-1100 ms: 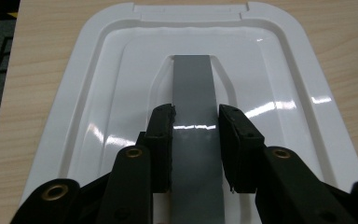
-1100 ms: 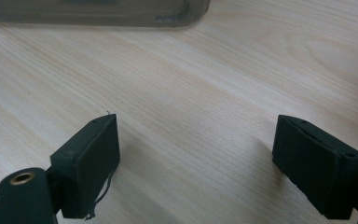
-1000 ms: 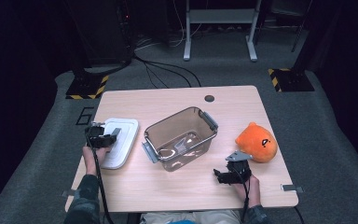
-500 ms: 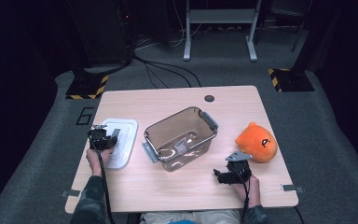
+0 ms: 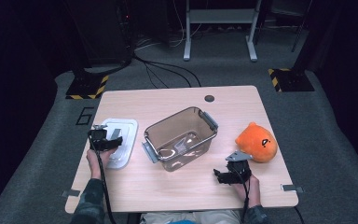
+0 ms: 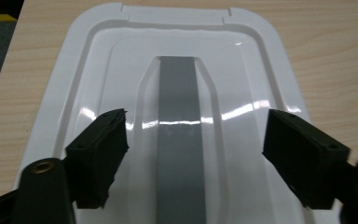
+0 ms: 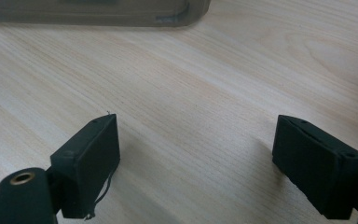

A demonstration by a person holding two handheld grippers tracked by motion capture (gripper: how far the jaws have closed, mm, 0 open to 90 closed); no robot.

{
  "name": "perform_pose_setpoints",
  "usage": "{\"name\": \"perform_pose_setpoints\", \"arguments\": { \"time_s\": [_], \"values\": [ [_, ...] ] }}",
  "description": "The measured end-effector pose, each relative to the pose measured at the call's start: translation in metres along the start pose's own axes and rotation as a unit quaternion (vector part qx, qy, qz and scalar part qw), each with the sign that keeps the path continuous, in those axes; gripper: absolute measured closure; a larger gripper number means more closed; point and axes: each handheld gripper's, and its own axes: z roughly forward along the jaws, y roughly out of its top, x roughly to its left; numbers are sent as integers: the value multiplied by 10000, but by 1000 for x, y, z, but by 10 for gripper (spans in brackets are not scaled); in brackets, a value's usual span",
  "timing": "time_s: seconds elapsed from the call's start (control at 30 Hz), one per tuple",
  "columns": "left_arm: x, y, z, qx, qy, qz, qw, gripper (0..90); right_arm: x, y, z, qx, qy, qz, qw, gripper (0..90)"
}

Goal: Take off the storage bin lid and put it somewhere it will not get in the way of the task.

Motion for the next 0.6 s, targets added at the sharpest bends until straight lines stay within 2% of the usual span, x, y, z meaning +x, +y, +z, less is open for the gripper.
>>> {"name": "perform_pose_setpoints", "arguments": {
  "time_s": [0.03, 0.07, 0.1, 0.2, 0.3, 0.43, 0.6],
  "values": [
    [-5, -2, -7, -81, -31, 127, 9999, 152, 0, 0, 0, -1, 0, 1, 10000, 140],
    [-5, -2, -7, -81, -31, 127, 9999, 145, 0, 0, 0, -1, 0, 1, 10000, 140],
    [-9, -6, -14, -196, -143, 174, 9996, 130, 0, 0, 0, -1, 0, 0, 10000, 141],
    [-14, -11, -22, -249, -193, 219, 9993, 88, 0, 0, 0, 0, 0, 2, 10000, 140],
    [-25, -22, -37, -397, -286, 372, 9981, 67, 0, 0, 0, 4, 4, 0, 10000, 141],
    [-38, -35, -49, -396, -425, 510, 9970, 47, 0, 0, 0, 2, 3, 0, 10000, 141],
    [-50, -47, -55, -417, -538, 633, 9957, 34, 0, 0, 0, 3, 5, 2, 10000, 141]
  ]
}}
